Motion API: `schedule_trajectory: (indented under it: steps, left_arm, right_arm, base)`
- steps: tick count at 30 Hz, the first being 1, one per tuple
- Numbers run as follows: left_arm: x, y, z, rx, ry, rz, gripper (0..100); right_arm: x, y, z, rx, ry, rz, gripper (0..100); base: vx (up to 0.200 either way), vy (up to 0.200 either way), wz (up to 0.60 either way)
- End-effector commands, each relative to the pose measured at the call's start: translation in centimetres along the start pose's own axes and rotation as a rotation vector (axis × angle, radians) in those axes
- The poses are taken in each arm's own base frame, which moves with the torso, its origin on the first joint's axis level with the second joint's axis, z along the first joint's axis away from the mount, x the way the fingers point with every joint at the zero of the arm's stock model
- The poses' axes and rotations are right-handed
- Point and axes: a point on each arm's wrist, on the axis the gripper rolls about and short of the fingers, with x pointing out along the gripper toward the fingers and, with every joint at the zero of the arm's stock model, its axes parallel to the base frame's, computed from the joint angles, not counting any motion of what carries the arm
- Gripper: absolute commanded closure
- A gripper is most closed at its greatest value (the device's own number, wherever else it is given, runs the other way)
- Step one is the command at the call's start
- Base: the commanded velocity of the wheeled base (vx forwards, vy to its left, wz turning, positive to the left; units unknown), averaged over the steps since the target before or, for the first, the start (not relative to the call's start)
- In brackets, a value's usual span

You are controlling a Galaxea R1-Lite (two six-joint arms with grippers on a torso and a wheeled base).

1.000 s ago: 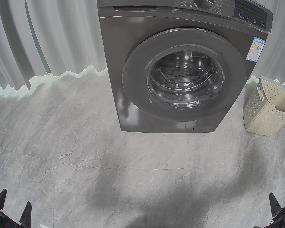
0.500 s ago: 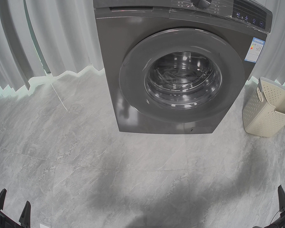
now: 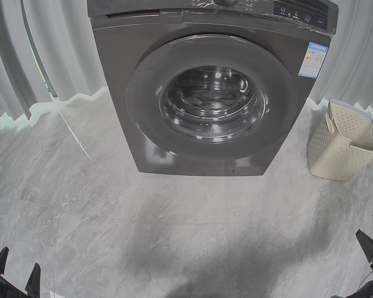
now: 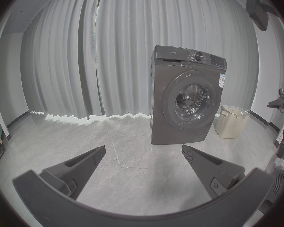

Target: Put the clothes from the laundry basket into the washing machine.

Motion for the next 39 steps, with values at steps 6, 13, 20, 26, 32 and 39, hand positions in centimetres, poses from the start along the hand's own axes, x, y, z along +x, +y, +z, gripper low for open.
schedule_trajectory:
  steps: [6,13,20,26,32,39]
  left_arm:
    - [0.1,0.0,-0.5,-0.001,0.011,0.003,0]
    - [0.1,0.0,-0.5,-0.002,0.011,0.001,0]
    - [0.1,0.0,-0.5,-0.002,0.011,0.001,0]
    - [0.1,0.0,-0.5,-0.002,0.01,0.001,0]
    - [0.1,0.0,-0.5,-0.004,0.011,0.001,0]
    - [0.1,0.0,-0.5,0.004,0.011,0.0,0]
  right_arm:
    - [8.9,1.7,3.1,0.048,0.194,0.368,0]
    - [12.9,2.8,4.3,0.05,0.182,0.399,0]
    - [15.8,3.1,4.9,0.053,0.164,0.389,0]
    - [17.5,3.5,5.7,0.053,0.128,0.348,0]
    - [18.5,3.7,6.4,0.052,0.097,0.346,0]
    - [18.7,3.7,6.5,0.056,0.095,0.35,0]
  base:
    - [0.133,0.0,0.0]
    - [0.2,0.0,0.0]
    - [0.2,0.0,0.0]
    - [0.1,0.0,0.0]
    - [0.0,0.0,0.0]
    - [0.114,0.0,0.0]
